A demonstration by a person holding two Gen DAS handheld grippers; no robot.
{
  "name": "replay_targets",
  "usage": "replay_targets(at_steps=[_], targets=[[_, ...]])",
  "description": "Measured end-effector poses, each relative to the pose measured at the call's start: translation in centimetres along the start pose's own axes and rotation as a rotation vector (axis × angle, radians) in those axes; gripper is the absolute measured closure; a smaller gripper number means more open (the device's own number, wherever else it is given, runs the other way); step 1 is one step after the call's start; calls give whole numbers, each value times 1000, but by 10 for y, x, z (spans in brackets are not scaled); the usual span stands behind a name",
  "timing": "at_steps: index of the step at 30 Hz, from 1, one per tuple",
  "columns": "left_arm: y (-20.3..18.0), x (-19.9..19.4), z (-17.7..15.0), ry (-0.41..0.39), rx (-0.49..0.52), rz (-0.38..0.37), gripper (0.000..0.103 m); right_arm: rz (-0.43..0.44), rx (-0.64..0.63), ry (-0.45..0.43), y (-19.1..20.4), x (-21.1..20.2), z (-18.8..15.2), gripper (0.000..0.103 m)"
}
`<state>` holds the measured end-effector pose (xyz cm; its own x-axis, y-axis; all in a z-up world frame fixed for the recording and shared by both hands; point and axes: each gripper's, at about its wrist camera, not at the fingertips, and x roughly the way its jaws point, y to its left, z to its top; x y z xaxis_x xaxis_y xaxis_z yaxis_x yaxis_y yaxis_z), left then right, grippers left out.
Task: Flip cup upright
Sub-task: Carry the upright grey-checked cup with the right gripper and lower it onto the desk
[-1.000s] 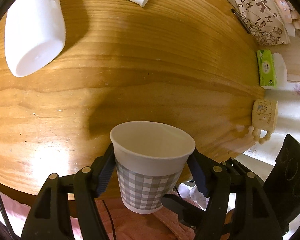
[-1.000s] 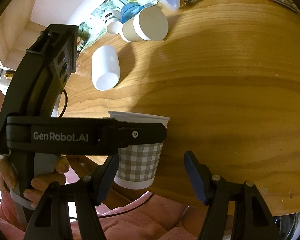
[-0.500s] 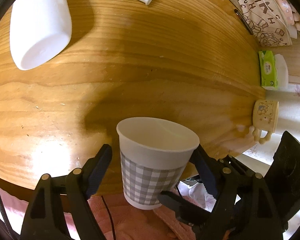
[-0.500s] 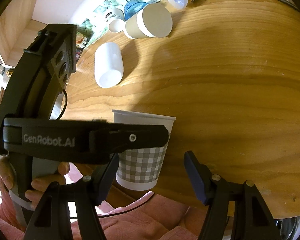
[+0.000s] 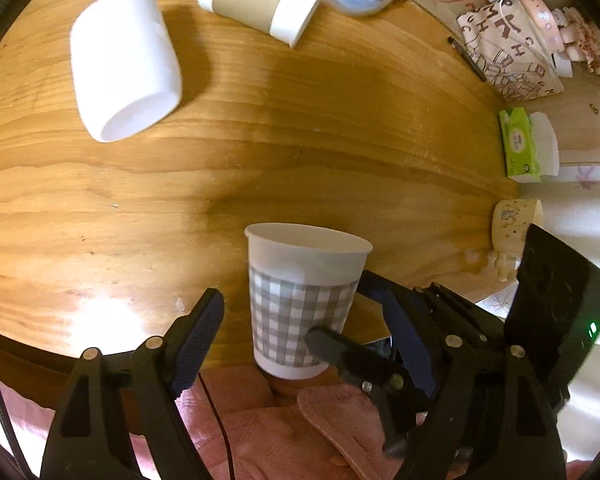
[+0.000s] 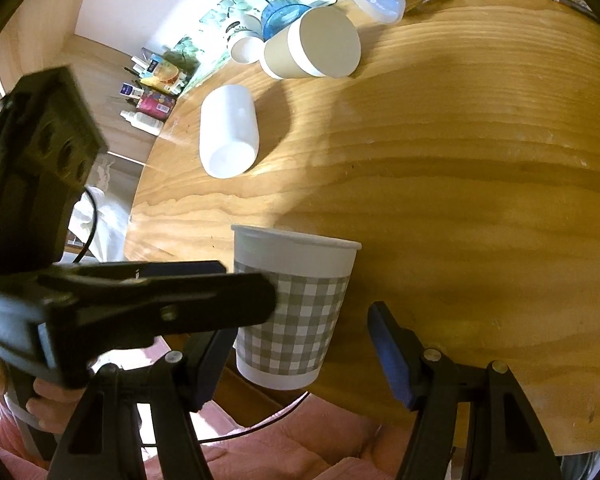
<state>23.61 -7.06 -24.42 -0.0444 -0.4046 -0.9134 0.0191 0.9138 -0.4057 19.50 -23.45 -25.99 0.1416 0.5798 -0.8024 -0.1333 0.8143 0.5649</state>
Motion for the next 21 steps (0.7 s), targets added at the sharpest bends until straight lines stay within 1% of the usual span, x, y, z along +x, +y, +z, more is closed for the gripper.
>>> replay_targets(at_steps=[3,7,9,13,16,21], targets=[[7,-10,-6,-30,-12,-7,19,10,-2,-5,1,2,2,35],[18,-30,-18,-100,-30,-30,19,18,-10,-6,1,7,5,35],[22,-38,-22,-125,-32,-30,19,26,-9,-6,1,8,7,35],[31,-55,-34,-184,-55,-20,19,41,7,2,-2,13,13,35],[38,-62,-41,-205,-68,-17,19,48,14,6,-3,15,17,35],[46,-66,-49,-227,-72,36,19,34,-3,11,0,17,24,35]])
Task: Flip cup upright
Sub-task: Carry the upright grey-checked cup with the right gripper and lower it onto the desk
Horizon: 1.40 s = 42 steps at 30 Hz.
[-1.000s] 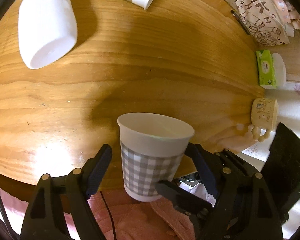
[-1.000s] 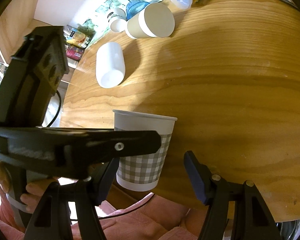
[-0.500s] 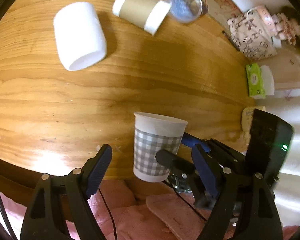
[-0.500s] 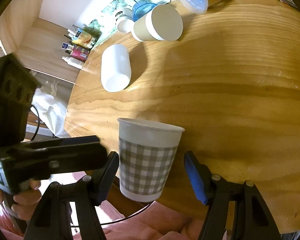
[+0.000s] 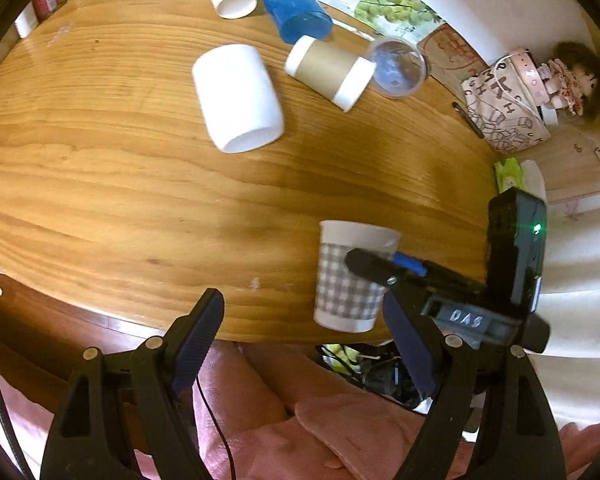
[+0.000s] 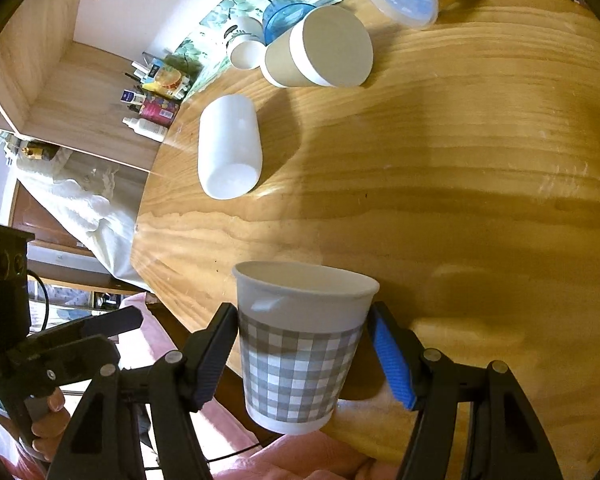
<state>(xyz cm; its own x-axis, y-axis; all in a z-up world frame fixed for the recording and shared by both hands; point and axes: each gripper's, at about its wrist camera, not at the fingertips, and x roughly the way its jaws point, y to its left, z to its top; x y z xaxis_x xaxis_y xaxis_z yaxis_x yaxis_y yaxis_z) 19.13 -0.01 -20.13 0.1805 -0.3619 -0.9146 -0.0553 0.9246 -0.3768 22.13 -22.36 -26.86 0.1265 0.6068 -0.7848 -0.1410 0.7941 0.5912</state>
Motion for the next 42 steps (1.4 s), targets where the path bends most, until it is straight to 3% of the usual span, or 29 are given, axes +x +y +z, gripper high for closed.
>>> replay_targets(at_steps=[9,21,31,42], targets=[[5,0,-9,-68,63,78,19,-45,-37,25,12,9,6,34],[17,-6,-7,-118,115,92,19,-164,-22,-52,31,11,-2,37],[24,-34,-2,-227,187,61,19,-305,-36,-262,56,1,-18,38],[34,-46,1,-241,287,30,19,-441,-73,-517,81,2,-33,38]])
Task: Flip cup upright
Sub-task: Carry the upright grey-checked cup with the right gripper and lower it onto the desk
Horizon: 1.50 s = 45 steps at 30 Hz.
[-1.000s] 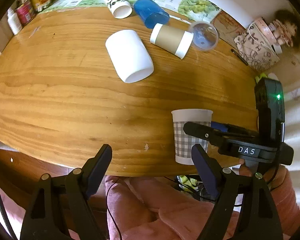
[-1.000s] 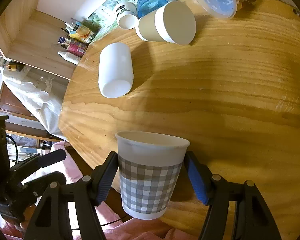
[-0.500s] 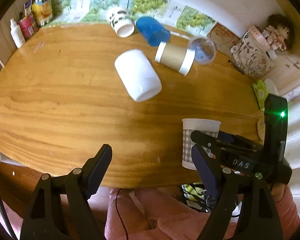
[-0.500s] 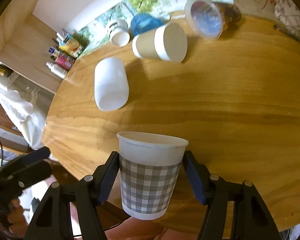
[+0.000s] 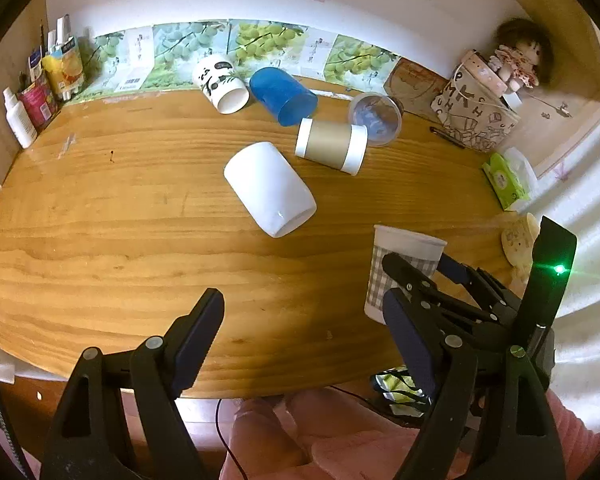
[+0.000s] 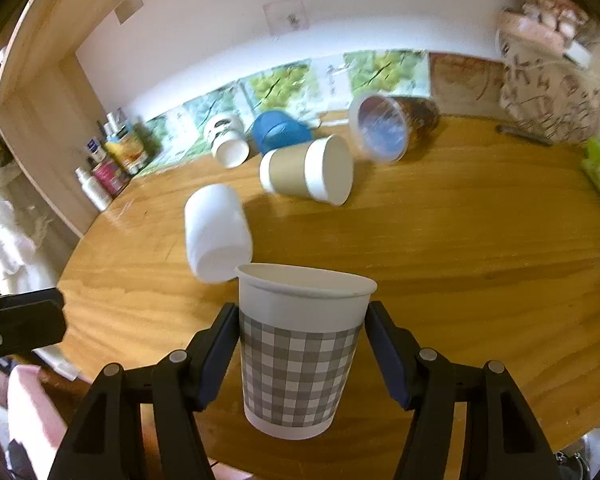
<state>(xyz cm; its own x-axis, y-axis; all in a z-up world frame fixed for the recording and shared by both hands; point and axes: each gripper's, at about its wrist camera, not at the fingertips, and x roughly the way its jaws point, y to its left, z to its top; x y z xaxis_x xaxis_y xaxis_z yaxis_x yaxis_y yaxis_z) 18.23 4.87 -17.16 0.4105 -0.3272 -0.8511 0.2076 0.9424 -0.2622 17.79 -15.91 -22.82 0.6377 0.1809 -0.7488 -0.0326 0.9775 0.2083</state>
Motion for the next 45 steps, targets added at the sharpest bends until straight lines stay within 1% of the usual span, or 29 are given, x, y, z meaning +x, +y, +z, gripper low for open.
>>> replay_targets(at_steps=[6,11,13,16,19,25,31,40,43,45], targets=[[8,-5,3,-5,36,2,19,-72,25,-144,6,-6,-1,38],[15,-8,3,-7,74,18,19,-140,-11,-272,13,-7,-5,38],[18,-9,2,-4,88,29,19,-170,-28,-305,16,-4,-8,38],[20,-9,2,0,106,39,19,-188,-31,-334,16,-2,-14,38],[22,-11,1,-4,122,48,19,-202,-44,-344,18,-1,-22,38],[25,-10,-1,5,133,53,19,-211,-34,-336,20,-3,-35,38],[21,-9,-4,14,157,39,19,-198,-42,-304,20,-5,-47,37],[19,-9,-6,19,162,24,19,-194,-95,-300,25,-18,-63,37],[18,-9,-6,20,159,19,19,-194,-121,-281,29,-22,-68,37],[18,-8,-7,23,159,17,19,-175,-148,-261,34,-26,-73,37]])
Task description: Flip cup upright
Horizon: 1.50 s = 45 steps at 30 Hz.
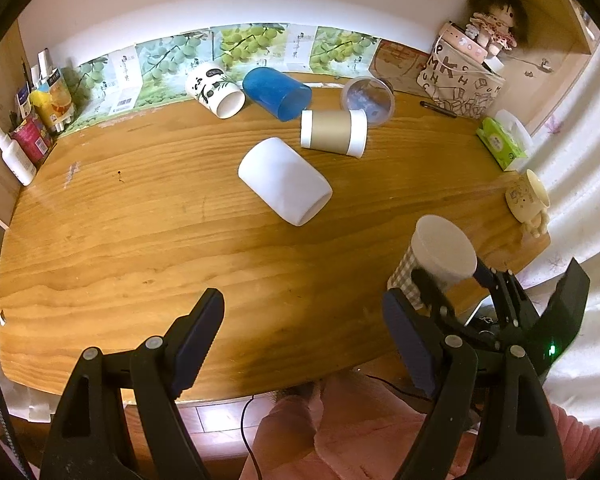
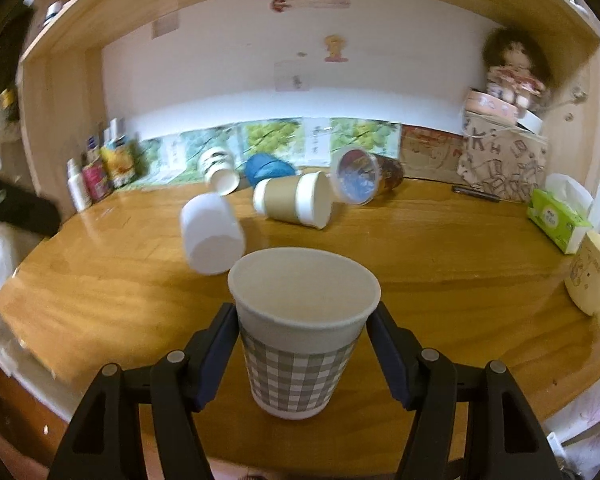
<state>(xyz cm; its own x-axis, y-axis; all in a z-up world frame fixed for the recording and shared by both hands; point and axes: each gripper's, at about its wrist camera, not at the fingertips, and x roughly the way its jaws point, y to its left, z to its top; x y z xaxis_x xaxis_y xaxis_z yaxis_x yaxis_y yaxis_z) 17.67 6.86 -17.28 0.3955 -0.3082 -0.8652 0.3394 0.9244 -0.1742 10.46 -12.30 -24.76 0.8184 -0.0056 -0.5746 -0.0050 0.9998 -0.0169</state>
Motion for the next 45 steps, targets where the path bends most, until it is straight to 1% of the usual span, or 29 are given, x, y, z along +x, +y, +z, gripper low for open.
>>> replay_targets(at_steps=[6,10,16,19,21,23,25,28,29,32,33,35,37,39,40,42,43,45], targets=[[-5,3,-4,15,-7,-26,19,37,-9,49,3,-7,-6,37],[-9,4,-6,20,-8,-44,19,70,-30,103,6,-7,-10,37],[-11,5,-6,19,-17,-64,19,74,-44,132,7,-11,-13,37],[-9,6,-5,22,-32,-69,19,83,-46,161,4,-12,-12,36],[-8,7,-4,22,-43,-65,19,94,-55,185,4,-14,-11,35],[-8,7,-3,19,-50,-56,19,83,-87,225,4,-16,-9,31],[-8,5,-4,3,-52,-38,19,72,-121,295,3,-21,-9,30],[-8,0,-5,-15,-76,-11,19,90,-122,378,-6,-36,-9,30],[-8,-2,-6,-19,-91,-7,19,94,-120,393,-9,-42,-8,30],[-13,-11,-10,-36,-121,23,19,111,-123,435,-18,-61,3,21],[-16,-15,-12,-44,-127,42,19,110,-131,441,-20,-66,9,21],[-23,-24,-14,-65,-136,62,19,110,-160,434,-23,-79,25,21],[-31,-34,-15,-81,-152,70,19,119,-158,406,-27,-90,44,19],[-42,-47,-15,-106,-168,81,19,156,-131,373,-32,-102,65,13],[-50,-57,-14,-136,-172,105,19,163,-112,359,-35,-107,77,12],[-60,-72,-14,-183,-173,130,19,168,-90,333,-40,-116,95,12],[-67,-83,-14,-218,-187,142,19,171,-72,302,-44,-126,105,12],[-76,-98,-15,-262,-221,148,17,192,-46,254,-49,-139,115,11]])
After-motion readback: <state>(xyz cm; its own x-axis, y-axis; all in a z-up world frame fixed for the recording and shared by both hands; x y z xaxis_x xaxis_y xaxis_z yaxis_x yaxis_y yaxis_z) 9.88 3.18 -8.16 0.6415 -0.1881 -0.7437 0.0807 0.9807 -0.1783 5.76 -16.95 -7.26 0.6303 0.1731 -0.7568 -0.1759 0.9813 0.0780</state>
